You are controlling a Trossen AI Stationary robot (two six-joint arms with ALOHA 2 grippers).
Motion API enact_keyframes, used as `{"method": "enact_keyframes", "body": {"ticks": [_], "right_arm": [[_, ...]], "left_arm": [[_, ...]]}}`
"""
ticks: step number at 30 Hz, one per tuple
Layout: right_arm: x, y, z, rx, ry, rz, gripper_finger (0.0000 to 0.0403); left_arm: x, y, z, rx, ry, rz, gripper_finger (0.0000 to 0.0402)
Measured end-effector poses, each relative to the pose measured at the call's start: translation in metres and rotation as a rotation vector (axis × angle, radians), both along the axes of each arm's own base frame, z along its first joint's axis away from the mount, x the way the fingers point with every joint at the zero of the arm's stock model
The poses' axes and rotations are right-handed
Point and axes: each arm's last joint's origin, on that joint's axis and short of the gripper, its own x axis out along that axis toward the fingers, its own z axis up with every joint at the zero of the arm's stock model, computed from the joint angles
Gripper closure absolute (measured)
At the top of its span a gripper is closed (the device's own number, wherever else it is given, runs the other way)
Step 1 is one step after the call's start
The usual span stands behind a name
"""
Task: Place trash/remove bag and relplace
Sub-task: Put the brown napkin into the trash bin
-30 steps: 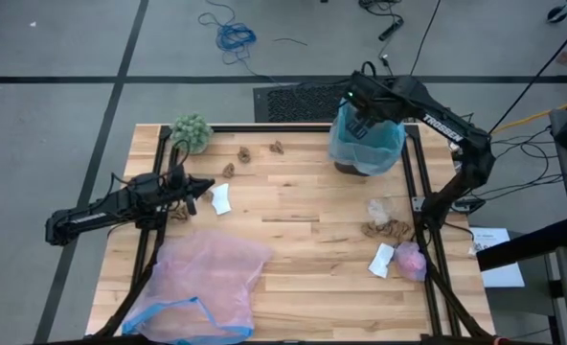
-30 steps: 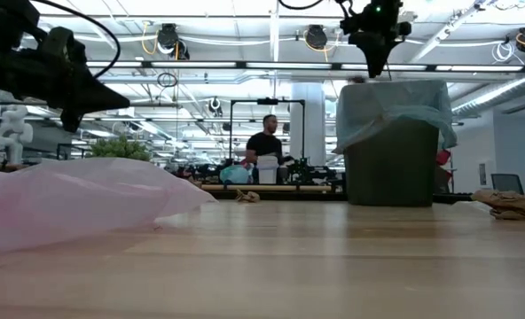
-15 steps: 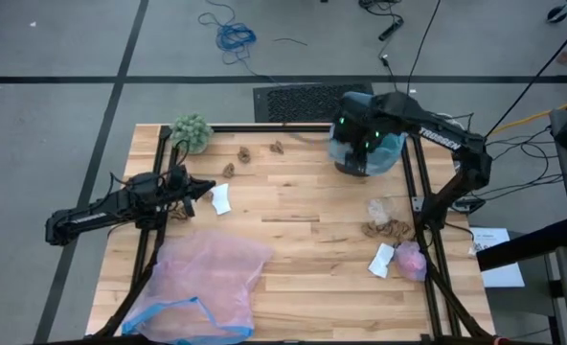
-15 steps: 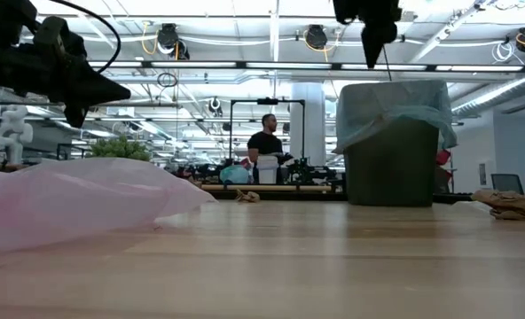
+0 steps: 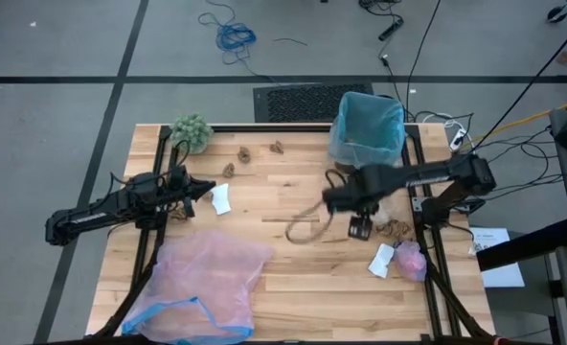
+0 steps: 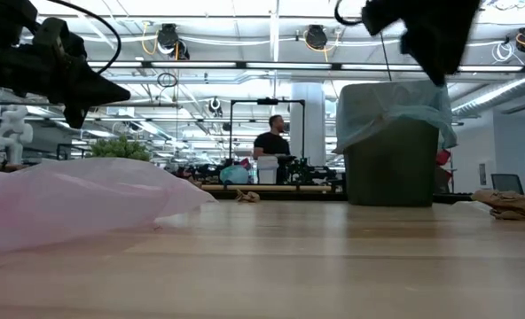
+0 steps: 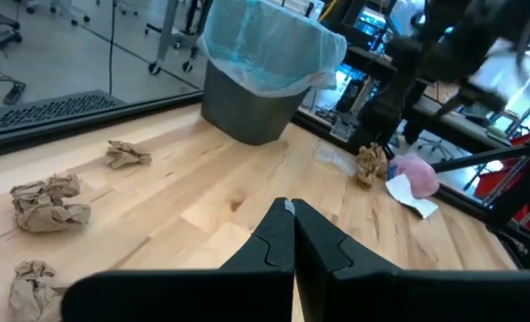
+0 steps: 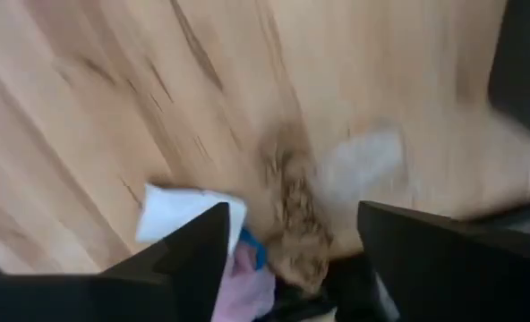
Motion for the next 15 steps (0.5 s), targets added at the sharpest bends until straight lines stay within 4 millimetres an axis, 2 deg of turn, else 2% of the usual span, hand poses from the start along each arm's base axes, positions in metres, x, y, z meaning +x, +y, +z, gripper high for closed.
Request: {"method": "enact_keyframes", "body": {"ticks": [5, 11, 15], "right_arm": [[-0.011, 0.01, -0.042, -0.058, 0.097, -0.112, 0.0123], [-0.014, 0.014, -0.09, -0.041, 0.033, -0.117, 0.0124], [-0.022, 0.011, -0.111, -0.083, 0.046, -0.146, 0.0129]], "left_arm": [[0.0, 0.0, 0.0, -0.002, 0.002, -0.012, 0.0402], [0.0, -0.001, 0.0, -0.005, 0.0, -0.033, 0.0402], [0.0, -0.001, 0.0, -0.006, -0.001, -0.04, 0.0402]]}}
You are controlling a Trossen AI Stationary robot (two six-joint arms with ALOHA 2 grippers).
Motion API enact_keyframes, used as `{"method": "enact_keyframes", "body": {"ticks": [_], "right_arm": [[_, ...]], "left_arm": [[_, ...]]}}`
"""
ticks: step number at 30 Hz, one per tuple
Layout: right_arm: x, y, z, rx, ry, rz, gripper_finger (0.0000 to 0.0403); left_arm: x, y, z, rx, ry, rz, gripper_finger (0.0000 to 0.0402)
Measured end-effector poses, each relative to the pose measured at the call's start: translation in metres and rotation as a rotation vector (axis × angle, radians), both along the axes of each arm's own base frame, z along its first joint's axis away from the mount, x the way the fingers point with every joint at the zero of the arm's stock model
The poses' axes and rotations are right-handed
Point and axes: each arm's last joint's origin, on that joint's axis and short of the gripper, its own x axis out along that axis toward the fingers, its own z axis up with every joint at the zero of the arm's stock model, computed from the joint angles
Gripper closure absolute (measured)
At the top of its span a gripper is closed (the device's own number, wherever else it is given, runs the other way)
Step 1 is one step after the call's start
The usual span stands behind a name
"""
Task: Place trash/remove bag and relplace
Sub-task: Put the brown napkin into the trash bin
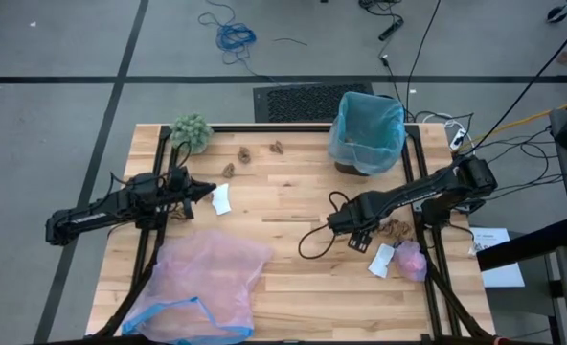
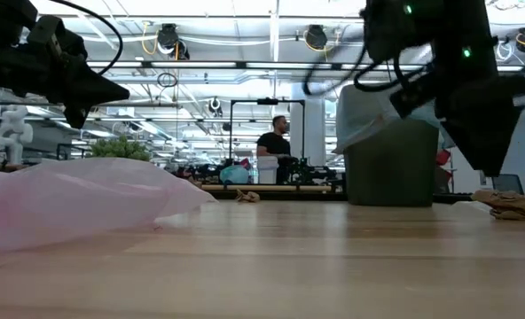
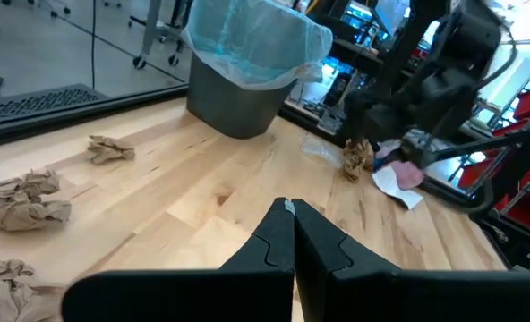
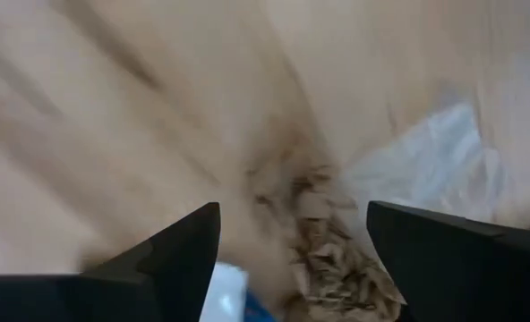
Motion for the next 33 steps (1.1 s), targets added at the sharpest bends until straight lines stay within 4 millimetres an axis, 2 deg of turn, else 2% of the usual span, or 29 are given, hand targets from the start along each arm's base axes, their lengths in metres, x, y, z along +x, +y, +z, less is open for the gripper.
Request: {"method": "enact_keyframes", "body": {"ticks": [8, 11, 14, 18, 22, 24, 29, 33], "right_arm": [[-0.011, -0.002, -0.03, 0.001, -0.025, -0.016, 0.0143], [-0.013, -0.002, -0.034, 0.0, -0.025, -0.026, 0.0168], [-0.012, -0.002, -0.033, 0.006, -0.029, -0.044, 0.0238], [-0.002, 0.004, -0.021, 0.072, -0.066, -0.035, 0.0374], [0.016, 0.01, 0.003, 0.114, -0.15, 0.0, 0.0394], [0.027, 0.011, 0.023, 0.092, -0.209, 0.029, 0.04], [0.048, 0.001, 0.091, -0.096, -0.348, 0.068, 0.0402], [0.051, -0.019, 0.151, -0.357, -0.453, 0.037, 0.0402]], "left_arm": [[0.0, 0.0, 0.0, 0.0, 0.001, 0.0, 0.0402], [0.0, 0.0, 0.0, 0.0, 0.001, 0.0, 0.0402], [0.0, 0.0, 0.0, -0.001, 0.003, 0.0, 0.0402], [0.0, 0.0, 0.0, -0.001, 0.004, -0.001, 0.0401], [0.0, 0.0, 0.0, -0.002, 0.004, 0.0, 0.0402], [0.0, 0.0, 0.0, -0.001, 0.004, 0.0, 0.0402], [0.0, 0.0, 0.0, -0.001, 0.004, 0.0, 0.0402], [0.0, 0.0, 0.0, -0.001, 0.004, 0.0, 0.0402]]}}
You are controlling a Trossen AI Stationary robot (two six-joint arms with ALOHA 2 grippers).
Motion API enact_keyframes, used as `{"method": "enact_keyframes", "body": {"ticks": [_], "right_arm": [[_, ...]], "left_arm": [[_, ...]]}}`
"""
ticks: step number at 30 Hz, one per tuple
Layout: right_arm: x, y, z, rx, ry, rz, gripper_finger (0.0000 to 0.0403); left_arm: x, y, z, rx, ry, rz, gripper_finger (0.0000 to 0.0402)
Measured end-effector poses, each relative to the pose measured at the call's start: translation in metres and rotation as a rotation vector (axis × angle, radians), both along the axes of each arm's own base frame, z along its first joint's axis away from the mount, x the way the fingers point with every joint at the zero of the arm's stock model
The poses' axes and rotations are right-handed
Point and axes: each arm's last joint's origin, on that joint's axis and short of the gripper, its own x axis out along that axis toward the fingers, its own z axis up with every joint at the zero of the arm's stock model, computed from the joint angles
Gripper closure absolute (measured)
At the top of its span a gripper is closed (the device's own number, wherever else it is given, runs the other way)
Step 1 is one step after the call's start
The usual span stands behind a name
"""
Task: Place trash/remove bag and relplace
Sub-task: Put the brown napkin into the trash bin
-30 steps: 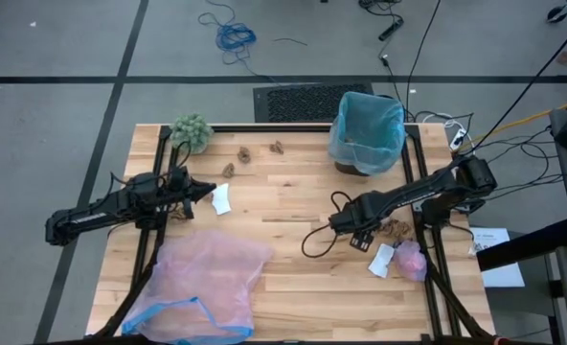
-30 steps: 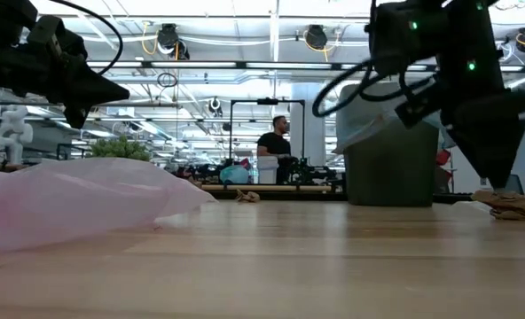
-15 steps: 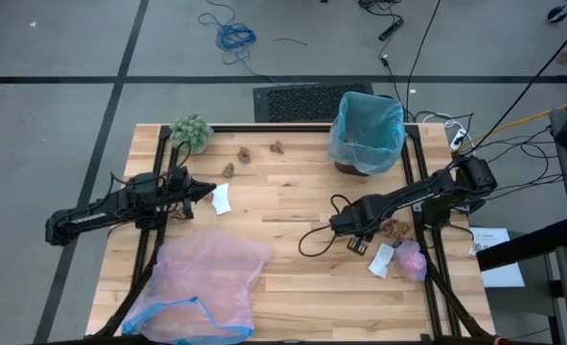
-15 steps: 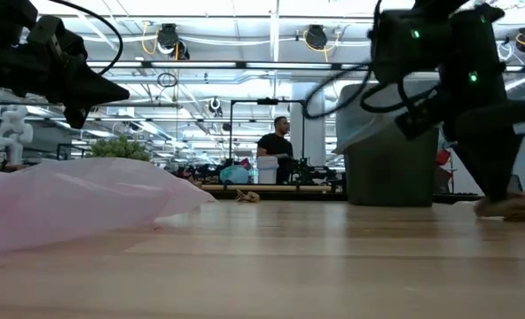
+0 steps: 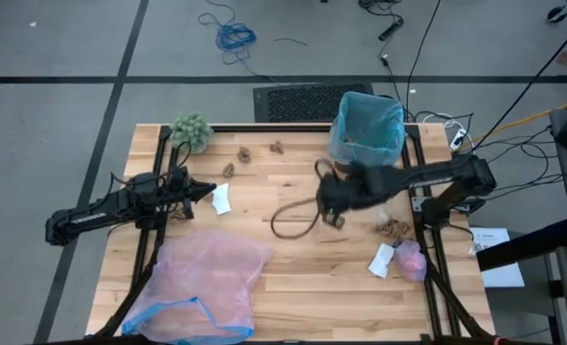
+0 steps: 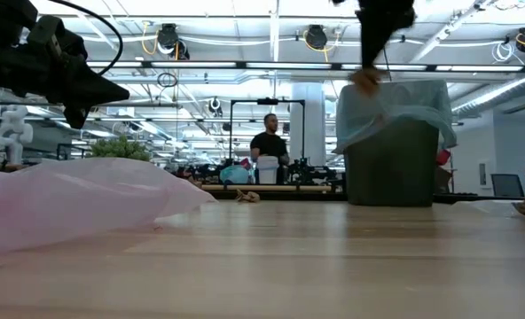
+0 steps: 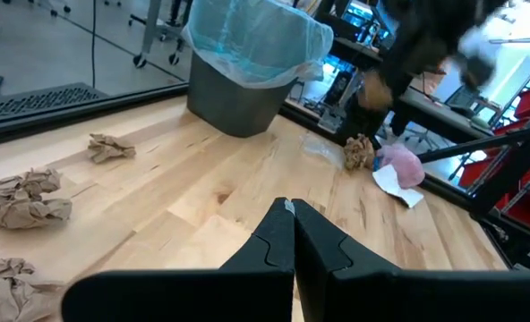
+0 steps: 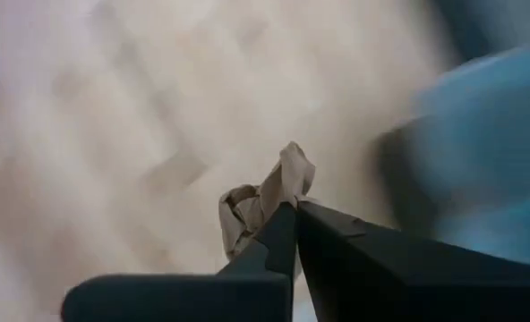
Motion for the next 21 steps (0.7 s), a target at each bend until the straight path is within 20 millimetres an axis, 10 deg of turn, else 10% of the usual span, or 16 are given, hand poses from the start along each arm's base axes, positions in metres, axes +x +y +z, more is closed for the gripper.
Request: {"method": "enact_keyframes", "body": {"ticks": [7, 21], "right_arm": [[-0.02, -0.056, 0.056, -0.258, 0.028, -0.166, 0.0403], [-0.053, -0.158, 0.059, -0.197, 0.2, -0.296, 0.0353]], "left_arm": [[0.0, 0.0, 0.0, 0.001, -0.001, 0.001, 0.0402], [0.021, 0.009, 0.065, 0.255, 0.107, 0.047, 0.0402]]}}
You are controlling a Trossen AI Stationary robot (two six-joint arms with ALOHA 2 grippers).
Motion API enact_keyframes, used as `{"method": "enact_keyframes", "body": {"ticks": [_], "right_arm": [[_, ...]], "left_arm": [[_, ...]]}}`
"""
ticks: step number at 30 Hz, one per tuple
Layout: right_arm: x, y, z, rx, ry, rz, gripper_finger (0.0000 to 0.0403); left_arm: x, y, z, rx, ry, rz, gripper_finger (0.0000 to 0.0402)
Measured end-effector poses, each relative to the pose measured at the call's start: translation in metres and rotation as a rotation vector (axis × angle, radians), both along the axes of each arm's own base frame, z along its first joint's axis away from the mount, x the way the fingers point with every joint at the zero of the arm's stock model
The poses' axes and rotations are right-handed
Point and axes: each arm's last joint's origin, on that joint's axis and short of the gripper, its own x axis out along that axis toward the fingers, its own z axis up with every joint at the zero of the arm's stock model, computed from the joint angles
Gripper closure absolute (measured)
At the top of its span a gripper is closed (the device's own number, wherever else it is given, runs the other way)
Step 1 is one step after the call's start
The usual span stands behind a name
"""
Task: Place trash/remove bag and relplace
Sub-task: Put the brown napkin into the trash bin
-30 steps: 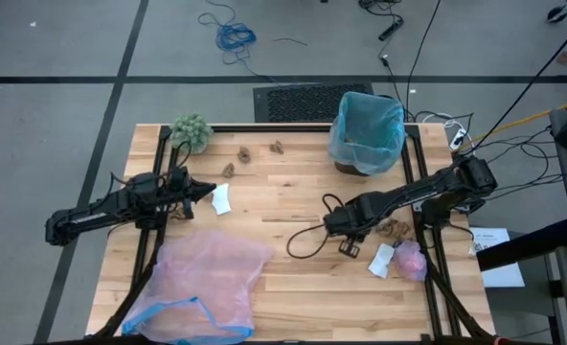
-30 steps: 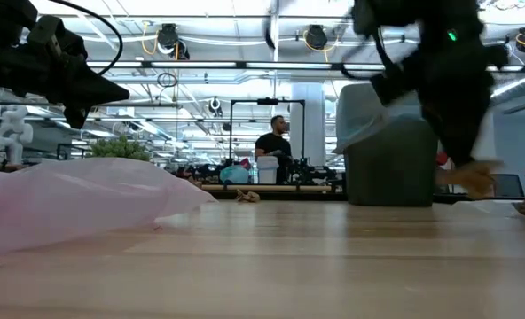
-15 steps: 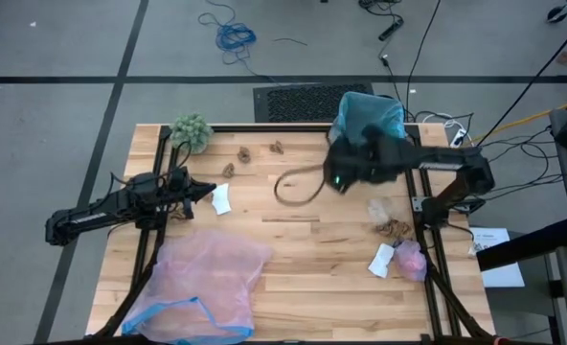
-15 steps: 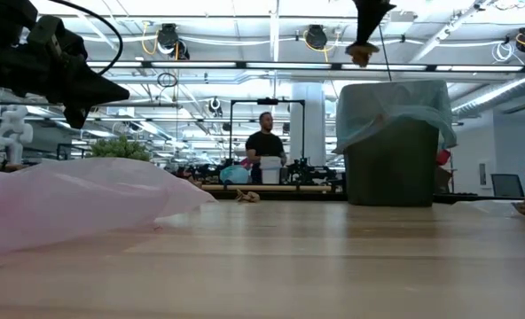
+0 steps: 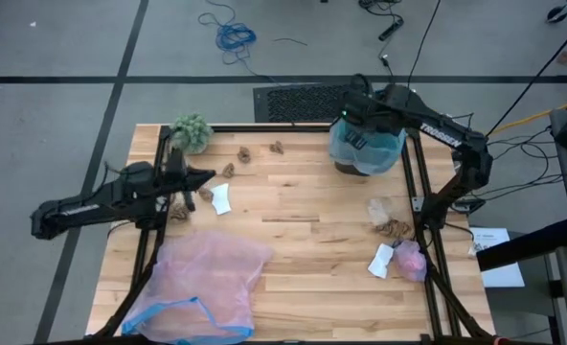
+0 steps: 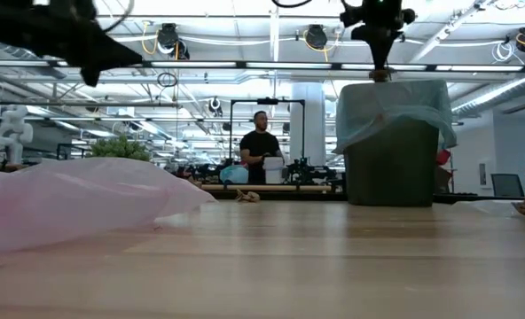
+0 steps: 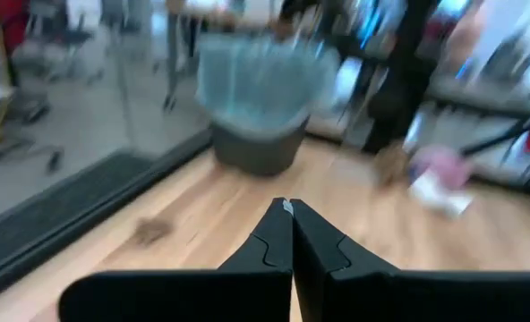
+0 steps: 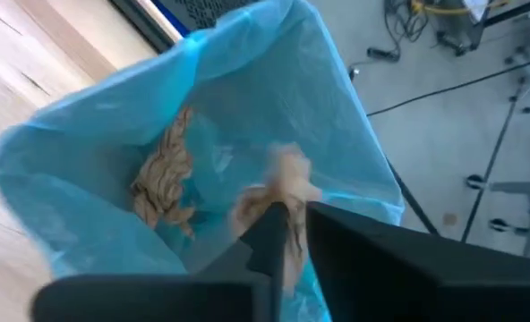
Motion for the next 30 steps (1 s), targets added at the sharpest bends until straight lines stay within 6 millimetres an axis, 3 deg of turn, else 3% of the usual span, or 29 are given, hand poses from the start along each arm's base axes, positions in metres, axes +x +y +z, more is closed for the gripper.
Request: {"method": "enact_keyframes", "body": {"ticks": [5, 10, 14, 19, 24, 30], "right_arm": [[-0.004, -0.015, 0.001, -0.008, 0.002, 0.004, 0.03], [-0.005, -0.023, 0.002, -0.028, -0.004, 0.019, 0.025], [-0.004, -0.023, 0.003, -0.032, 0.001, 0.038, 0.022], [-0.003, -0.023, 0.003, -0.033, 0.014, 0.062, 0.0205], [-0.003, -0.023, 0.003, -0.033, 0.025, 0.078, 0.0204], [-0.003, -0.023, 0.003, -0.033, 0.032, 0.087, 0.0204]], "left_arm": [[0.045, 0.021, 0.027, 0.05, 0.267, 0.034, 0.0402], [0.098, 0.053, 0.034, 0.099, 0.525, 0.027, 0.0402], [0.138, 0.082, 0.02, 0.099, 0.662, 0.027, 0.0402], [0.172, 0.113, 0.001, 0.107, 0.765, 0.023, 0.0402], [0.193, 0.133, -0.019, 0.18, 0.866, -0.035, 0.0395], [0.205, 0.149, -0.037, 0.2, 0.93, -0.062, 0.0337]]}}
